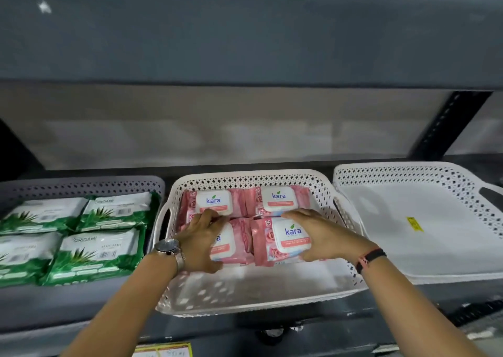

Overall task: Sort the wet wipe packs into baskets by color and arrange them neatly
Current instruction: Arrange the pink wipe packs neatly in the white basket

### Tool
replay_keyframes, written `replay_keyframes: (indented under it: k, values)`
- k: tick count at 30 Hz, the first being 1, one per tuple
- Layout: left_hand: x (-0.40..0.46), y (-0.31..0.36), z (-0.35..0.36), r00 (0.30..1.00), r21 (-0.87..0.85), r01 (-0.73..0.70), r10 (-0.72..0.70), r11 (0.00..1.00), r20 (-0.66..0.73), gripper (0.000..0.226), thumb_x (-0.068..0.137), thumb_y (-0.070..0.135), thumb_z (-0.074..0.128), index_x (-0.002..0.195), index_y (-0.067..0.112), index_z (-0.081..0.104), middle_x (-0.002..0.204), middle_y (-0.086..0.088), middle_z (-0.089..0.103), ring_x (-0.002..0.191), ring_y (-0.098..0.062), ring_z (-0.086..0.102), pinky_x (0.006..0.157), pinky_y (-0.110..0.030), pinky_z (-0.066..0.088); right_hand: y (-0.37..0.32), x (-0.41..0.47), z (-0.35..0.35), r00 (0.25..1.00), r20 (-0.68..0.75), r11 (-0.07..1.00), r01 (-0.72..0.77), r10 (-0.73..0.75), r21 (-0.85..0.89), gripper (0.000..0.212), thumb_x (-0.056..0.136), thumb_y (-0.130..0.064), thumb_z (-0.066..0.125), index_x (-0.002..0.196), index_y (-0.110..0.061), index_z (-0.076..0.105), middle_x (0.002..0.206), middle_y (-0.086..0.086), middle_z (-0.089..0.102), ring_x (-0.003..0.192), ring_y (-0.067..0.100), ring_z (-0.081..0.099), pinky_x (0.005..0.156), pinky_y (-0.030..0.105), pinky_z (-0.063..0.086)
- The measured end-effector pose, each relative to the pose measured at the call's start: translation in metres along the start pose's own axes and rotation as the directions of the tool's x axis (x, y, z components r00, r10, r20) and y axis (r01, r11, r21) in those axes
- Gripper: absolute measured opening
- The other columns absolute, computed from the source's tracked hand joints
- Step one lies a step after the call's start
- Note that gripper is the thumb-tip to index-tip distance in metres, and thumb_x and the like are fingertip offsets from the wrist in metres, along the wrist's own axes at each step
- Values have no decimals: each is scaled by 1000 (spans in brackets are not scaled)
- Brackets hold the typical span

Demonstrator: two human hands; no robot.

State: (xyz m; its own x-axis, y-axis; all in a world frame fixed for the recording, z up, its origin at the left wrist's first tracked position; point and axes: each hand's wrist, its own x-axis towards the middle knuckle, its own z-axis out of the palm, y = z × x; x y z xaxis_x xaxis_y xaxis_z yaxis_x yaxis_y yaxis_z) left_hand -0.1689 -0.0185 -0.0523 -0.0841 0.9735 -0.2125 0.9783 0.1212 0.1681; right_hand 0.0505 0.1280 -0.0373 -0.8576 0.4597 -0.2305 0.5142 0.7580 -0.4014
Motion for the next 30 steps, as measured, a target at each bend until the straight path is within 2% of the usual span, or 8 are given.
replay_keyframes:
  k: [4, 8, 15, 18, 20, 24, 26, 30]
  values:
    - [5, -3, -2, 998, -14, -35, 36, 999, 46, 101, 71, 36, 71, 142, 21, 0, 143, -10, 18, 130, -27, 19, 110, -41, 25, 1, 4, 2, 1000, 22, 997, -16, 14, 78, 86, 67, -12, 72, 139, -23, 25, 132, -5, 24, 125, 14, 25, 96, 40, 49]
    - [9, -7, -2, 998, -54, -54, 56, 997, 25, 100, 70, 32, 73, 141, 20, 3, 145, -7, 20, 132, -25, 19, 110, -36, 21, 4, 5, 4, 1000, -14, 998, -20, 21, 57, 86, 70, -16, 71, 140, -24, 21, 133, 0, 27, 124, 12, 23, 106, 28, 32]
    - [7, -10, -9, 999, -29, -46, 46, 998, -11, 94, 70, 45, 72, 139, 21, 13, 147, -3, 23, 134, -21, 18, 113, -37, 16, 5, 1, 1, 998, -71, 996, 6, 0, 89, 73, 71, -21, 74, 130, -23, 32, 137, -3, 32, 119, 4, 26, 102, 22, 28]
    - [13, -10, -20, 976, -109, -40, 15, 993, -218, 69, 81, 43, 62, 134, 13, 29, 139, -9, 35, 126, -27, 31, 106, -36, 26, -2, 10, -5, 963, -268, 994, 18, 12, 111, 61, 79, -37, 65, 131, -25, 35, 142, -4, 32, 128, 7, 27, 102, 23, 23]
    - [23, -4, -22, 923, -169, -9, -57, 986, -381, 52, 90, 34, 51, 132, 8, 33, 138, -13, 37, 126, -28, 31, 104, -32, 21, -11, 25, -3, 906, -418, 997, -43, 63, 56, 55, 89, -44, 47, 135, -19, 32, 146, 2, 33, 130, 18, 34, 106, 29, 25]
    - [38, 3, -2, 933, -224, 98, -168, 970, -319, 57, 97, 41, 25, 141, 7, 12, 154, -9, 8, 140, -20, 3, 113, -32, 0, -18, 54, 18, 924, -326, 968, -240, 202, -79, 60, 95, -47, 19, 143, -15, 5, 156, 8, 2, 143, 23, -1, 118, 45, -2]
    - [41, -1, 10, 949, -259, 145, -208, 955, -237, 58, 97, 40, 24, 141, 11, 0, 154, -6, -4, 140, -17, -6, 111, -31, -6, -12, 59, 25, 938, -266, 964, -252, 222, -85, 61, 95, -48, 16, 143, -17, -2, 156, 6, -8, 142, 21, -11, 112, 43, -13]
    - [43, -4, 18, 947, -260, 138, -205, 956, -247, 58, 97, 40, 23, 141, 13, -4, 154, -5, -7, 139, -15, -9, 108, -27, -9, -7, 60, 32, 950, -257, 973, -208, 176, -102, 60, 96, -46, 17, 142, -17, -8, 155, 5, -12, 141, 18, -16, 105, 36, -17]
